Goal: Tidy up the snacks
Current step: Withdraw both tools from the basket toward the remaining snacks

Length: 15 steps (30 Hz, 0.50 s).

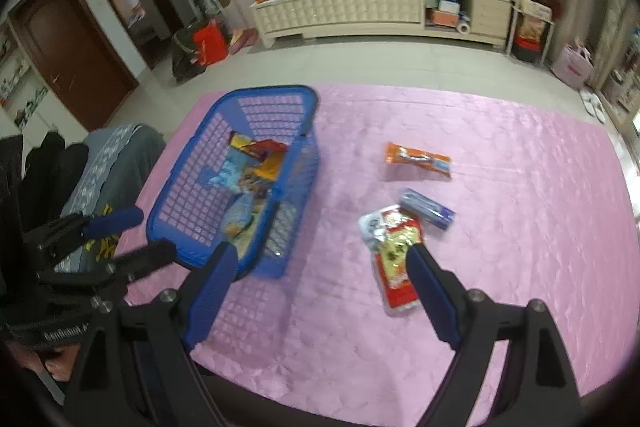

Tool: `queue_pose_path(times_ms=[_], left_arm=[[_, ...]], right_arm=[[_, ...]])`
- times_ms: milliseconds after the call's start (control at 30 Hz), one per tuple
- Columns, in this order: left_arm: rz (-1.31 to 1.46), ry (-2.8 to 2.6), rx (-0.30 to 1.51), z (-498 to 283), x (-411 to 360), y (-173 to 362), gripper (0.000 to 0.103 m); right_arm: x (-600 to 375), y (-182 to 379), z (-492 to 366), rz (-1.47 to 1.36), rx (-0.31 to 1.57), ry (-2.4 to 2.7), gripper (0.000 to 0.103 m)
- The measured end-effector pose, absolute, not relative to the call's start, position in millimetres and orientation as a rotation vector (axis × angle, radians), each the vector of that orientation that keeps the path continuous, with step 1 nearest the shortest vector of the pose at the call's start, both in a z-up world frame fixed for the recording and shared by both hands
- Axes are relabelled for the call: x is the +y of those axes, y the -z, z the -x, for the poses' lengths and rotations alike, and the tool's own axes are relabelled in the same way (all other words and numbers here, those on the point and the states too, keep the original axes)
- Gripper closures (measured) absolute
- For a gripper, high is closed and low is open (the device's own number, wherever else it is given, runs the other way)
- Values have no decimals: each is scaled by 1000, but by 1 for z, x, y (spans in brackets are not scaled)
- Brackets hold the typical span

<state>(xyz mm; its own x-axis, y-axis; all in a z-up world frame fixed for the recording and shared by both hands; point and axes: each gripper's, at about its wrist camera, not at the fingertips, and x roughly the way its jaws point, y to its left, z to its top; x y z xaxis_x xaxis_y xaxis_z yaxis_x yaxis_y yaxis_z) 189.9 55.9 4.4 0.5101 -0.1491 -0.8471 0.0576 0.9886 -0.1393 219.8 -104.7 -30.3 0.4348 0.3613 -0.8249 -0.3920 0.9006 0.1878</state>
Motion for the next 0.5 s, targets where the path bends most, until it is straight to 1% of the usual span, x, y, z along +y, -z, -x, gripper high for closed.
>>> queue_pose_path(times_ms=[300,333,367,500], left_arm=[[71,171,1067,-199,-7,-1,39],[71,171,1065,-200,-9,-1,32],[67,162,1058,-200,-12,-1,28],[58,135,1036,-203,-27,3,28]], right_arm=[[-162,34,-214,2,1017,-399,14],[-168,34,-214,8,1009,-389,14],[-175,34,-214,11,1002,-383,14],[-201,35,-216,18,991,-360,14]])
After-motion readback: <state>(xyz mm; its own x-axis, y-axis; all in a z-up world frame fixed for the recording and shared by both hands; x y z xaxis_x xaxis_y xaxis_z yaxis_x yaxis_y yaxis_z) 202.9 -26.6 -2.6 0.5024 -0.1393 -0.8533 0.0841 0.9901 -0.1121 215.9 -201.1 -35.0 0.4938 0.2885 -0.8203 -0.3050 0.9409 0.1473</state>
